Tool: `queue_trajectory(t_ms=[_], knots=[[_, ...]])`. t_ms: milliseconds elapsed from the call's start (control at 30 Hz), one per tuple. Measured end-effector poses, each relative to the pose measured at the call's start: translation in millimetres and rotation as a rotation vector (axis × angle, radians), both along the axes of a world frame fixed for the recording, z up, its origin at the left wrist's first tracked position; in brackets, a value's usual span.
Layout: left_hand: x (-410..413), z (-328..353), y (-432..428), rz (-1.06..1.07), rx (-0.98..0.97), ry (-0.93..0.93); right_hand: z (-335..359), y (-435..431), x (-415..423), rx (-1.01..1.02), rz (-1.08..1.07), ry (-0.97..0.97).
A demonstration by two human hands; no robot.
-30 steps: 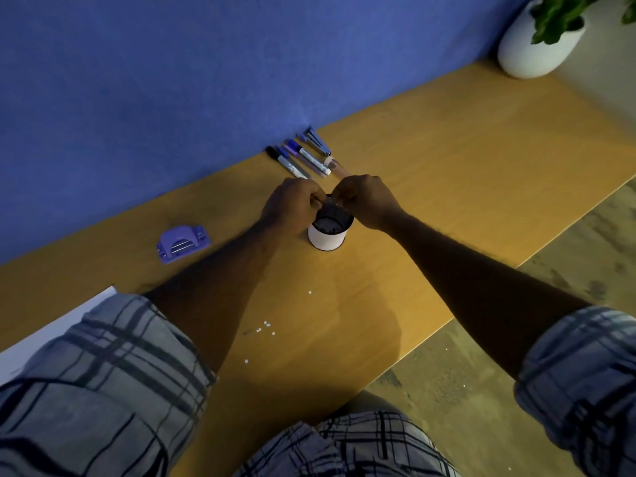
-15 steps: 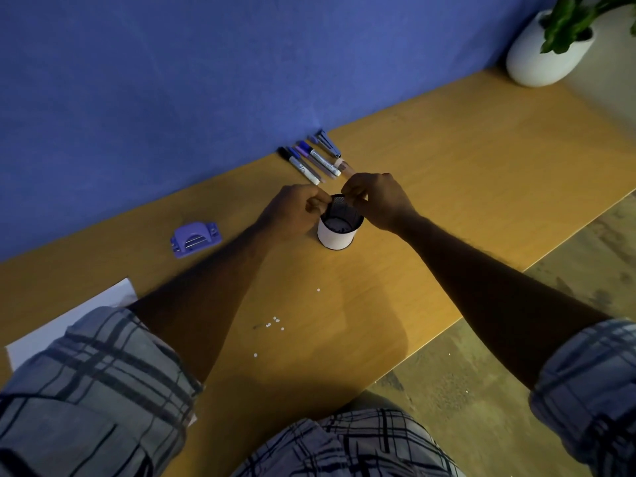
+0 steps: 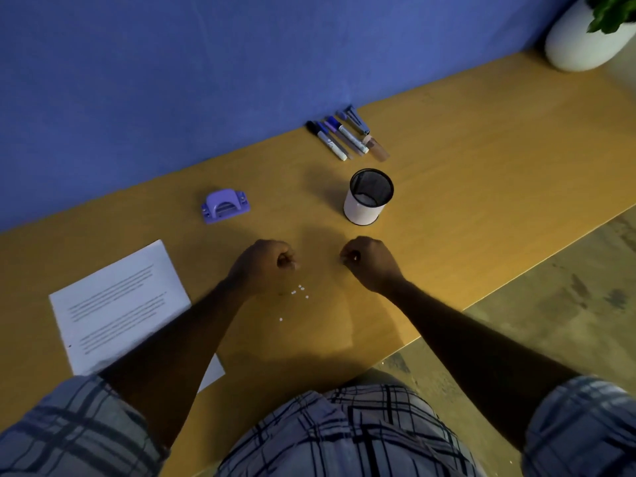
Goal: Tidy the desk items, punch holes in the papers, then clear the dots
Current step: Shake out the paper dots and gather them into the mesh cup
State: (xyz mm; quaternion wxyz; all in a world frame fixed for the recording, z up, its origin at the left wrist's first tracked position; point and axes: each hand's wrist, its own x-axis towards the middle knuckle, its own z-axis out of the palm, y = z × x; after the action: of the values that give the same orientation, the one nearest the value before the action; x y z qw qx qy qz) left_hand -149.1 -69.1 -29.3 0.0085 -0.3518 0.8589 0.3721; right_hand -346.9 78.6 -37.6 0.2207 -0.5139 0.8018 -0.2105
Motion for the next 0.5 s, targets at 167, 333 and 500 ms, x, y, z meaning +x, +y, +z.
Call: queue_trajectory(t_ms=[167,333,500], knots=[[21,-12,6,-0.006,-0.023,-0.02,-21,6,2,0.1,-0.138,0.009],[33,-18,4,-0.029,-0.031,-0.029,-27,5,9,0.056,-0.182,0.064],[38,-20,4,0.003,-0.049,-0.01,-31,6,20,0.021,-0.221,0.084]])
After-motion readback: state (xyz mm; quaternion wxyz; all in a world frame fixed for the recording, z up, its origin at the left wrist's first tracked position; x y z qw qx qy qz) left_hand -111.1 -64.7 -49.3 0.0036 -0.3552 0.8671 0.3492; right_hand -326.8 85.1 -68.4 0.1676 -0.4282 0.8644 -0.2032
